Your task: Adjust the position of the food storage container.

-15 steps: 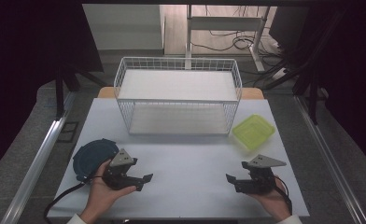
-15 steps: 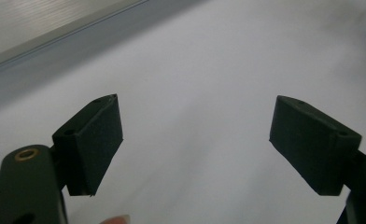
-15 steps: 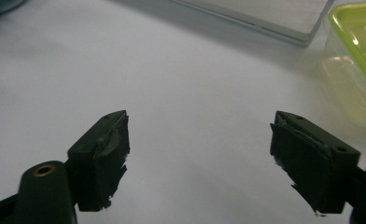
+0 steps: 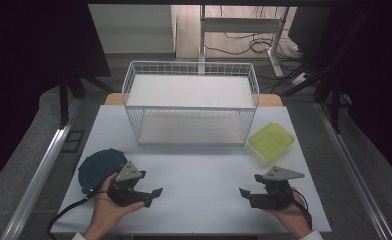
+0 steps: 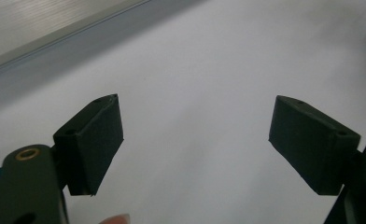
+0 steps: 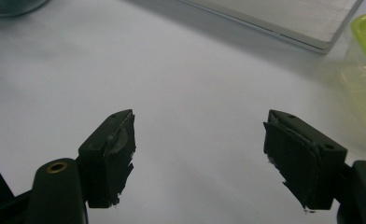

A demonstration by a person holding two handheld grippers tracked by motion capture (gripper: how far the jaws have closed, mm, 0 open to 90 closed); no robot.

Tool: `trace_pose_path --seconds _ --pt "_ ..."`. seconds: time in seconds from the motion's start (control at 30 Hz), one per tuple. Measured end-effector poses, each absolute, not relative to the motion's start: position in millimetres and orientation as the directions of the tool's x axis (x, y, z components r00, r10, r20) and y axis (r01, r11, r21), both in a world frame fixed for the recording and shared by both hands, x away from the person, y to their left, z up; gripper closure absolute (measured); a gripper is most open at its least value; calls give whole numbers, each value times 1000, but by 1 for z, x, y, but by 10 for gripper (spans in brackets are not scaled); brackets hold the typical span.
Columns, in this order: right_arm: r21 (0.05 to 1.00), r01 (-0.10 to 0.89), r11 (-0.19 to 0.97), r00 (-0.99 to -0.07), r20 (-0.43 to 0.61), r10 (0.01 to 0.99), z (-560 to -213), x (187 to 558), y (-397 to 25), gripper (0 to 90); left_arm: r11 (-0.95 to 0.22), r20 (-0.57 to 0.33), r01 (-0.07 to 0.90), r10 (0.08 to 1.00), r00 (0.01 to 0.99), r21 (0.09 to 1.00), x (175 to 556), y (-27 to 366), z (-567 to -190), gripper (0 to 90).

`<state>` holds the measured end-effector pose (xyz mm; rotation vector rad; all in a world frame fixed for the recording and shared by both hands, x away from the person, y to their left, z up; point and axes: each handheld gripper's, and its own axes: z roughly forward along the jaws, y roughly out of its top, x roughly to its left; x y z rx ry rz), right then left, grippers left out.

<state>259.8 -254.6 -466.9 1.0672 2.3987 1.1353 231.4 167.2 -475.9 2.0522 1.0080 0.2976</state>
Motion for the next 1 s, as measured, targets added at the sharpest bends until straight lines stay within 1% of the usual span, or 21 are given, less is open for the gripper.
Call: trace_pose_path --seconds 0.1,0.27,0.33,0.4,0.47,0.53,0.57,0.6,0.73,0.8,0.83,0.87,0.9,0.93,0.97,1.0 --pt "748 510 425 -690 61 721 -469 261 -254 247 -368 -119 553 745 656 747 230 167 -477 174" --pt "747 517 418 -684 67 727 -470 263 -256 249 -370 -128 562 742 658 740 234 167 -478 180" --pt "744 511 430 -687 54 724 -471 264 -256 249 -374 -125 566 745 655 735 234 167 -478 179" --pt "745 512 429 -686 53 726 -472 265 -256 249 -364 -105 557 763 638 747 236 177 -467 179" --pt "744 513 428 -684 54 727 -472 265 -256 250 -348 -107 556 771 628 755 237 182 -461 181" --pt "746 512 426 -683 53 729 -472 264 -255 251 -314 -118 557 787 606 769 240 196 -449 181" --pt "749 509 425 -684 51 728 -471 264 -254 252 -289 -125 562 801 585 775 240 209 -439 186" --pt "749 509 425 -684 51 728 -471 264 -254 252 -289 -125 562 801 585 775 240 209 -439 187" --pt "744 509 433 -689 51 723 -472 265 -253 258 -270 -115 574 831 545 773 242 236 -423 205" --pt "742 510 436 -689 49 723 -472 265 -254 258 -269 -109 576 837 537 772 243 241 -421 232" --pt "741 512 435 -685 47 727 -472 264 -254 258 -263 -105 584 847 521 768 244 252 -417 269" --pt "741 512 435 -685 47 727 -472 264 -254 258 -263 -105 584 847 521 768 244 252 -417 313" --pt "742 512 433 -684 47 728 -472 264 -254 258 -260 -105 587 851 515 767 244 257 -416 313" --pt "742 512 433 -682 45 730 -472 264 -254 256 -258 -104 591 856 507 764 245 261 -415 388" --pt "740 512 435 -682 42 730 -472 264 -254 255 -258 -97 598 863 496 759 246 270 -415 424" --pt "740 512 435 -682 42 730 -472 264 -254 255 -258 -97 598 863 496 759 246 270 -415 452"
